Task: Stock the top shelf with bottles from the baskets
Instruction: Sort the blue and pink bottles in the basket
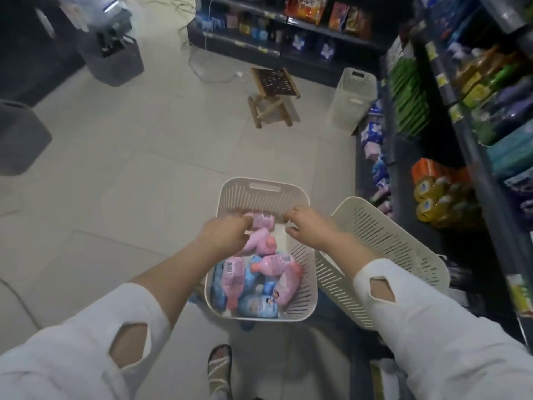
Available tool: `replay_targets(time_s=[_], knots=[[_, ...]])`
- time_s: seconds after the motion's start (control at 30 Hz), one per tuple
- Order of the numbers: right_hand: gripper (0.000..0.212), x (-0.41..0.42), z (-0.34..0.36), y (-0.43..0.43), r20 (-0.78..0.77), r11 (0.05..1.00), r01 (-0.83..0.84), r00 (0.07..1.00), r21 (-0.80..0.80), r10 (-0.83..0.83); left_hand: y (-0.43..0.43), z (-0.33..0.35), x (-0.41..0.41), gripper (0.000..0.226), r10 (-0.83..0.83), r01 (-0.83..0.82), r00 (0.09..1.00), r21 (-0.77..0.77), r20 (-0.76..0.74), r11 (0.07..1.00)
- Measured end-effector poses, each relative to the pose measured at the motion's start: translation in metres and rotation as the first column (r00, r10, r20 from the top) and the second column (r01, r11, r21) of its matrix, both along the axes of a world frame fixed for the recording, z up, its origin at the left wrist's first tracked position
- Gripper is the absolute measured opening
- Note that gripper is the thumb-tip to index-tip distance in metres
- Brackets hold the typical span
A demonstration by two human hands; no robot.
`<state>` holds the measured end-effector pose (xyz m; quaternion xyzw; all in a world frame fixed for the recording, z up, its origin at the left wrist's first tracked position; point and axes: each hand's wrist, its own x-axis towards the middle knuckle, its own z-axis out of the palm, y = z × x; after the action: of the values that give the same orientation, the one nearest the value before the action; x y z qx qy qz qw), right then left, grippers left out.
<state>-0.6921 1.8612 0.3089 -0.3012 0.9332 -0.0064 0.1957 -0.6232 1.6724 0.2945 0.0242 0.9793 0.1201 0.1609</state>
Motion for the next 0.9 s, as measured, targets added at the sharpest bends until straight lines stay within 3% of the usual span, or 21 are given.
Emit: replay_targets(time_s=[0.3,0.43,0.6,0.77,0.9], knots=[[0.033,-0.025,-0.100,-0.009,0.157,1.000,0.006,0.988,0.030,-0.010,0.011,-0.092,-0.026,0.035,-0.040,0.042,0.977,-0.008,0.209,0.999],[0.030,-0.032,-0.143,-0.011,0.167,0.999,-0.020,0.986,0.030,0.015,0.027,-0.138,-0.027,0.040,0.000,-0.010,0.955,0.032,0.295,0.999],[0.026,-0.038,-0.187,-0.012,0.182,0.998,-0.043,0.983,0.037,0.036,0.046,-0.185,-0.029,0.031,0.022,-0.015,0.944,-0.025,0.328,1.000],[0.021,-0.044,-0.212,-0.011,0.254,0.998,0.047,0.967,-0.040,-0.035,0.055,-0.208,-0.030,0.028,0.048,-0.027,0.959,-0.077,0.280,0.997],[0.025,-0.055,-0.204,-0.007,0.182,1.000,-0.001,0.983,0.001,0.000,0.059,-0.213,-0.029,0.027,0.044,-0.012,0.963,-0.121,0.267,0.993]])
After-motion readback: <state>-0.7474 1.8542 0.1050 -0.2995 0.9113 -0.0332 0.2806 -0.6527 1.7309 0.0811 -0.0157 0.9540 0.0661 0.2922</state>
